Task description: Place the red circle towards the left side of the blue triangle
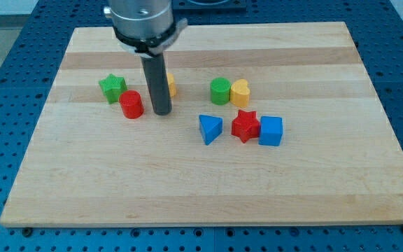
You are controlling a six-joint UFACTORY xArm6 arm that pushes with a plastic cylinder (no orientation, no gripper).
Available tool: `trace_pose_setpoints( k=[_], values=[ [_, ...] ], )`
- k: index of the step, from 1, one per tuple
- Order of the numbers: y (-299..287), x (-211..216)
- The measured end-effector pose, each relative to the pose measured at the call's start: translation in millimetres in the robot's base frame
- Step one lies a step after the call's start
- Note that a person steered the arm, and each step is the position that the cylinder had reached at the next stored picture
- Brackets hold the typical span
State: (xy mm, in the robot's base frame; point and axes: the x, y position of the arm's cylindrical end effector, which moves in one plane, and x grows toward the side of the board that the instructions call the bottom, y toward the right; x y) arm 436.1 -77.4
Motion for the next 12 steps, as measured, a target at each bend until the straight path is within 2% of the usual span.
trace_pose_setpoints(
  k=[1,3,4,6,7,8,9,10,12],
  values=[
    [1.0,-8.0],
    [-23.2,-64.5],
    [-53.2,-58.8],
    [-35.8,7.8],
    [-40.8,7.0],
    [-68.3,-20.8],
    [-108.3,-15.2],
    [-116.5,15.0],
    [6.2,30.6]
  ],
)
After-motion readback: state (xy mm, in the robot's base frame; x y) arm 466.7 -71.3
